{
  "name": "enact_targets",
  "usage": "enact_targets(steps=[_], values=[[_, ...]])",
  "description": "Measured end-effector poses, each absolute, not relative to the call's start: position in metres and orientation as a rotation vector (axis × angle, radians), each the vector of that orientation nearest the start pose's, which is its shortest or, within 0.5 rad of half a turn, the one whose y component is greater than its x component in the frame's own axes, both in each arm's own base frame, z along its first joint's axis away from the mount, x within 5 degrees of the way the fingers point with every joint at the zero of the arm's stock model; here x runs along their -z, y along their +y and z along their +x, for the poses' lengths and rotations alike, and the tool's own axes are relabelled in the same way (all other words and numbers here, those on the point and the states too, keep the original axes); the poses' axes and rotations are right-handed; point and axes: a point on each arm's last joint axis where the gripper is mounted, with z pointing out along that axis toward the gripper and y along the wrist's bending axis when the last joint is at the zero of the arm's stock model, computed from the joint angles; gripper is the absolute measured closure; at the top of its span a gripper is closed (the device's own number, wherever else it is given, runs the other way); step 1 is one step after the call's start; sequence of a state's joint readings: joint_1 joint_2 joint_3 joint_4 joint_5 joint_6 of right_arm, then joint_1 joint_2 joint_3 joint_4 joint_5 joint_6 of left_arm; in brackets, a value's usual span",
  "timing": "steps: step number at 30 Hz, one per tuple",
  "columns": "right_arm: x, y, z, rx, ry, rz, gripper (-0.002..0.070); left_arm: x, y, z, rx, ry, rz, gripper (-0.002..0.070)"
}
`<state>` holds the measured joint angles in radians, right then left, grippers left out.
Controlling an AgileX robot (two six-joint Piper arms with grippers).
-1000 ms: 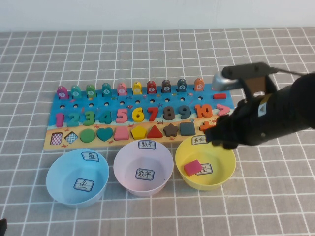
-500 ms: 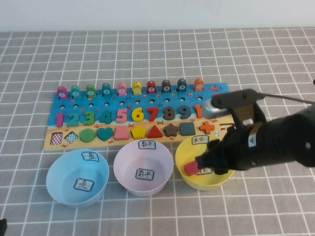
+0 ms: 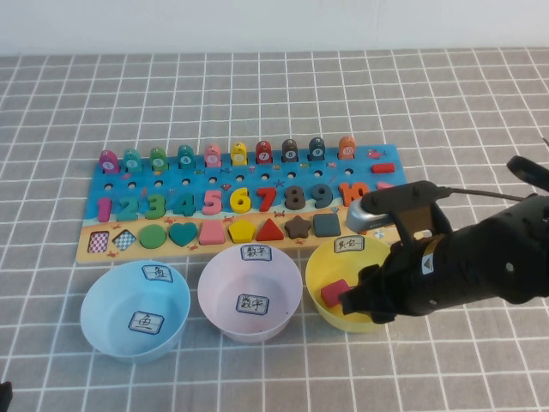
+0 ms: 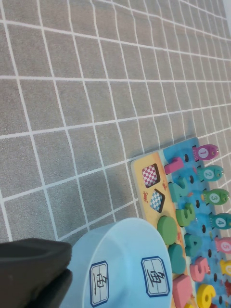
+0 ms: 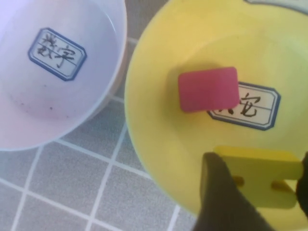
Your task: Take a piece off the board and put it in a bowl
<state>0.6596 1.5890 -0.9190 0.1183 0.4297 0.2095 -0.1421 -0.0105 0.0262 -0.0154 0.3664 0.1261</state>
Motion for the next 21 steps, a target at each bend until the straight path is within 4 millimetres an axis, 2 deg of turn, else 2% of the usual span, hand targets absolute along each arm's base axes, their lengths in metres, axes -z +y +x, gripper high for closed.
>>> enact_targets(steps=[12,21], values=[[-0.195,0.199,0.249,-0.397,2.624,-0.47,0.0388,-0.172,-0.008,0.052,0.026,1.85,0.24,0.0679],[-0.195,0.199,0.249,-0.397,2.623,-0.47,0.0367,-0.172,-0.008,0.052,0.026,1.85,0.24,0.0679]])
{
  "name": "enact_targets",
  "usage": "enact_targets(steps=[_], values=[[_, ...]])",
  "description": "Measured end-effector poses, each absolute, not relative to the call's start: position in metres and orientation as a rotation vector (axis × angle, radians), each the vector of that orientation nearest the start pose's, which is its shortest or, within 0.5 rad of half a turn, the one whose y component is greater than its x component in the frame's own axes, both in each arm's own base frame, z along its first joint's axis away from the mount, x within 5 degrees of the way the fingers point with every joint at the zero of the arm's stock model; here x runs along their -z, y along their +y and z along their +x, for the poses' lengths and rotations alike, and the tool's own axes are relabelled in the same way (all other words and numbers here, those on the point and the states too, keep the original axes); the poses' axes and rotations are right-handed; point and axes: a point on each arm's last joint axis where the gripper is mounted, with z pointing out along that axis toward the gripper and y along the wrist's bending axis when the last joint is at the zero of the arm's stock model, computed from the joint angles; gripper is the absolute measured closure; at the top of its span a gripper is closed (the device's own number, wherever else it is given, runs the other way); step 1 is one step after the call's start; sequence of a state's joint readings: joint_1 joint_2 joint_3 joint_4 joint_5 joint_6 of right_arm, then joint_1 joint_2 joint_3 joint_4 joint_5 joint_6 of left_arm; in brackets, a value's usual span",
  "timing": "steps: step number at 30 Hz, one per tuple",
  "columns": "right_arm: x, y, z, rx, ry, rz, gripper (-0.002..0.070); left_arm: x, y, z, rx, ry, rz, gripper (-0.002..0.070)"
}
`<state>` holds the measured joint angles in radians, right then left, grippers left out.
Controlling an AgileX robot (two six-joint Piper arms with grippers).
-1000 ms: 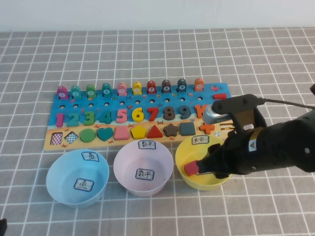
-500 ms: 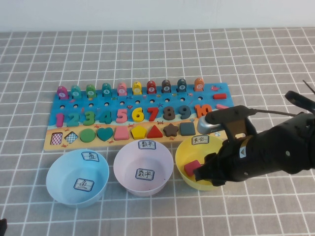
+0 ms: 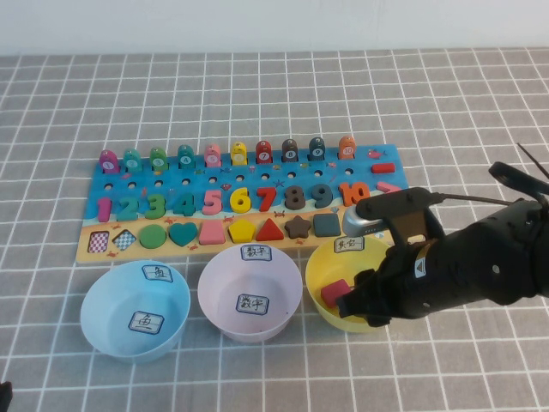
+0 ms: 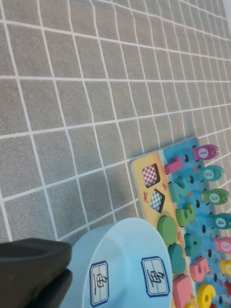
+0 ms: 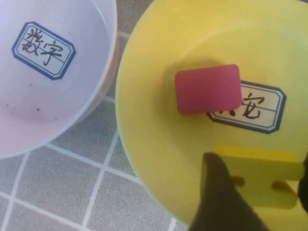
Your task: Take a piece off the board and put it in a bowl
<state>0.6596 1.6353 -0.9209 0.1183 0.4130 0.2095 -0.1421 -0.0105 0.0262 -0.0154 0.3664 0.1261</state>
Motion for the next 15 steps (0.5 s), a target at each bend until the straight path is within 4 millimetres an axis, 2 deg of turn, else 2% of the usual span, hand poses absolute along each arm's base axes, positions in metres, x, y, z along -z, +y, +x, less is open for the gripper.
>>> enact_targets(steps=[4,9,15], values=[[-0.195,0.199,0.249,-0.397,2.623,-0.47,0.0325,-0.172,-0.008,0.052,0.026,1.85,0.24,0.0679],[-0.196,0.199,0.25,-0.398,2.624,-0.471,0.0311,-0.172,-0.008,0.052,0.026,1.85,0.24,0.0679],[-0.216,0.205,0.256,-0.393,2.66,-0.491,0.0311,-0.172,-0.008,0.052,0.026,1.85,0.24,0.0679]])
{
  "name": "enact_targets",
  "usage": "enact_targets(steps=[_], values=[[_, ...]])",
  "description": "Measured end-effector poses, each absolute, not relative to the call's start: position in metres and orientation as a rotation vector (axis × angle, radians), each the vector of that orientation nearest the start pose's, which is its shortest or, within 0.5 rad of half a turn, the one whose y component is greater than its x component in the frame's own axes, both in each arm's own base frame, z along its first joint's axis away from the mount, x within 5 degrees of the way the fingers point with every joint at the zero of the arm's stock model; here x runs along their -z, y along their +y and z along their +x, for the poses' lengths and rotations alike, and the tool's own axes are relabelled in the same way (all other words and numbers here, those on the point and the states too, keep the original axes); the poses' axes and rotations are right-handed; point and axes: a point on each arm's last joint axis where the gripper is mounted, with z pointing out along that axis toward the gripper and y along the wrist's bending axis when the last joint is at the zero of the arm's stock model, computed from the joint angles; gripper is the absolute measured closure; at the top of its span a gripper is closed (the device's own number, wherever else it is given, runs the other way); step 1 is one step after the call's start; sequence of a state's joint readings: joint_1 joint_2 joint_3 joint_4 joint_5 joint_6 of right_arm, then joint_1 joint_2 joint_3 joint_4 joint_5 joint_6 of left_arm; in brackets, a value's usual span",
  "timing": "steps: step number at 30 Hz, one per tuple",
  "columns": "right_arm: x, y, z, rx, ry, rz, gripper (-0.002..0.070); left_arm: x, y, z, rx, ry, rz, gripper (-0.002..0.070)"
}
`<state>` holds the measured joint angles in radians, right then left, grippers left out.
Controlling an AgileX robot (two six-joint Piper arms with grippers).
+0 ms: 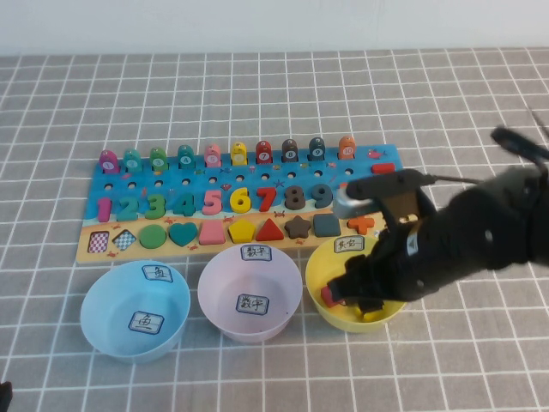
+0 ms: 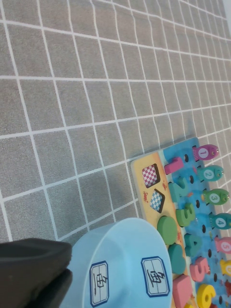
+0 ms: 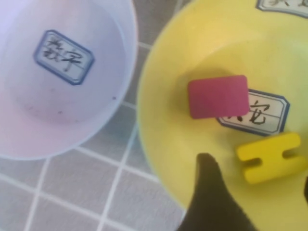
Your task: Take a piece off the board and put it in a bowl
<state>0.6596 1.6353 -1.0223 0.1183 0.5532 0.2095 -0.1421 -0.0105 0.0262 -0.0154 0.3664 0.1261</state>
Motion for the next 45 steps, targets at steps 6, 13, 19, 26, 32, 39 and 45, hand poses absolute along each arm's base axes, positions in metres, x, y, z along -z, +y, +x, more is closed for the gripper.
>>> enact_targets(steps=[6,13,19,26,32,39,45], values=[[-0.244,0.21,0.259,-0.368,2.731,-0.547,0.0461,-0.172,-0.008,0.052,0.026,1.85,0.24,0.0679],[-0.256,0.209,0.255,-0.334,2.8,-0.595,0.0674,-0.172,-0.008,0.052,0.026,1.85,0.24,0.0679],[-0.286,0.196,0.233,-0.368,2.732,-0.609,0.0689,-0.172,-0.008,0.052,0.026,1.851,0.24,0.0679],[-0.325,0.168,0.194,-0.375,2.699,-0.643,0.0691,-0.172,-0.008,0.052,0.026,1.851,0.24,0.0679],[-0.336,0.155,0.181,-0.34,2.706,-0.661,0.0692,-0.172,-0.008,0.052,0.026,1.851,0.24,0.0679],[-0.333,0.151,0.185,-0.27,2.656,-0.67,0.0692,-0.172,-0.008,0.052,0.026,1.851,0.24,0.0679],[-0.315,0.123,0.187,-0.243,2.428,-0.568,0.0692,-0.172,-0.008,0.052,0.026,1.851,0.24,0.0679]])
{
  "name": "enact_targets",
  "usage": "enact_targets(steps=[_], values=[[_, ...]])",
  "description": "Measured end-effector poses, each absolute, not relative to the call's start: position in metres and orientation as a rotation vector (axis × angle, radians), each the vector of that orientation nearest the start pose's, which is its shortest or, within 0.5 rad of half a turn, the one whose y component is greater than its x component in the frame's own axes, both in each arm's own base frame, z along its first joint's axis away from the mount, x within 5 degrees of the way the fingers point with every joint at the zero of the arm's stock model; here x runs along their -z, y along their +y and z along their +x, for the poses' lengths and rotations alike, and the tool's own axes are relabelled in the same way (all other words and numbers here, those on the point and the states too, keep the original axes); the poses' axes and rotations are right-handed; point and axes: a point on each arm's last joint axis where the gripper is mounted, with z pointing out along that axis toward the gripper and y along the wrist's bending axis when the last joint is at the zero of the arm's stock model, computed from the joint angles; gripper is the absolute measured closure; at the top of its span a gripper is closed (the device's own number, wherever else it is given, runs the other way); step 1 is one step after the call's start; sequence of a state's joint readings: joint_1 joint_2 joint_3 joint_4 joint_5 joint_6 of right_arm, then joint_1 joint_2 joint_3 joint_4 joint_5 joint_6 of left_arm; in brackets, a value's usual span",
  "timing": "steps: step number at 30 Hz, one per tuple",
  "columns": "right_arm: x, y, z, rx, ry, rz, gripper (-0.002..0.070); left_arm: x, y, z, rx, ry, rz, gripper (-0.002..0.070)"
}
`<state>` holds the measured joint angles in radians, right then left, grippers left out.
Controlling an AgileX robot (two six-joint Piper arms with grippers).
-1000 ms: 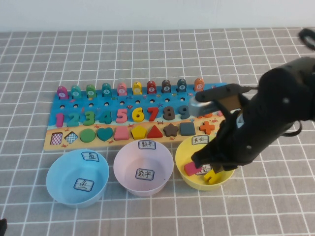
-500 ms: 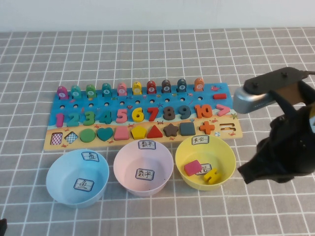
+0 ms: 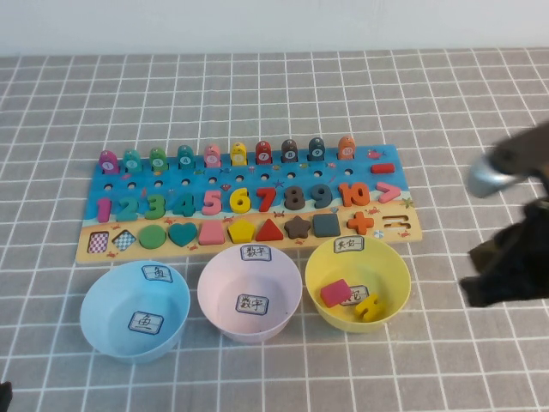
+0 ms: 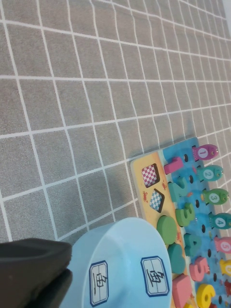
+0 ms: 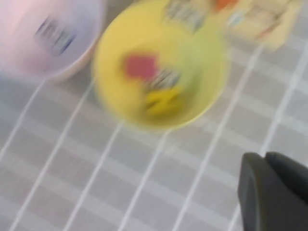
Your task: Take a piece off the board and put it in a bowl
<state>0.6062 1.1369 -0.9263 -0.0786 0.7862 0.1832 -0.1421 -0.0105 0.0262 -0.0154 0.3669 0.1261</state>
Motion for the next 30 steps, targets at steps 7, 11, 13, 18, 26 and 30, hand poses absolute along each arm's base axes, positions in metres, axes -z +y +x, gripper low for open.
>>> enact_targets(steps=[7,11,13,18,26,30], values=[[-0.265,0.059,0.161,-0.202,2.138,-0.324,0.0693,-0.172,-0.008,0.052,0.026,1.851,0.24,0.0679],[-0.235,0.029,0.13,-0.161,1.979,-0.174,0.0693,-0.172,-0.008,0.052,0.026,1.851,0.24,0.0679],[-0.22,0.019,0.116,-0.136,1.93,-0.12,0.0693,-0.172,-0.008,0.052,0.026,1.851,0.24,0.0679],[-0.188,0.008,0.087,-0.111,1.859,-0.026,0.0693,-0.172,-0.008,0.052,0.026,1.851,0.24,0.0679],[-0.191,0.005,0.064,-0.113,1.691,0.002,0.0694,-0.172,-0.008,0.052,0.026,1.851,0.24,0.0679],[-0.189,0.003,0.057,-0.114,1.683,0.016,0.0694,-0.172,-0.008,0.052,0.026,1.851,0.24,0.0679]])
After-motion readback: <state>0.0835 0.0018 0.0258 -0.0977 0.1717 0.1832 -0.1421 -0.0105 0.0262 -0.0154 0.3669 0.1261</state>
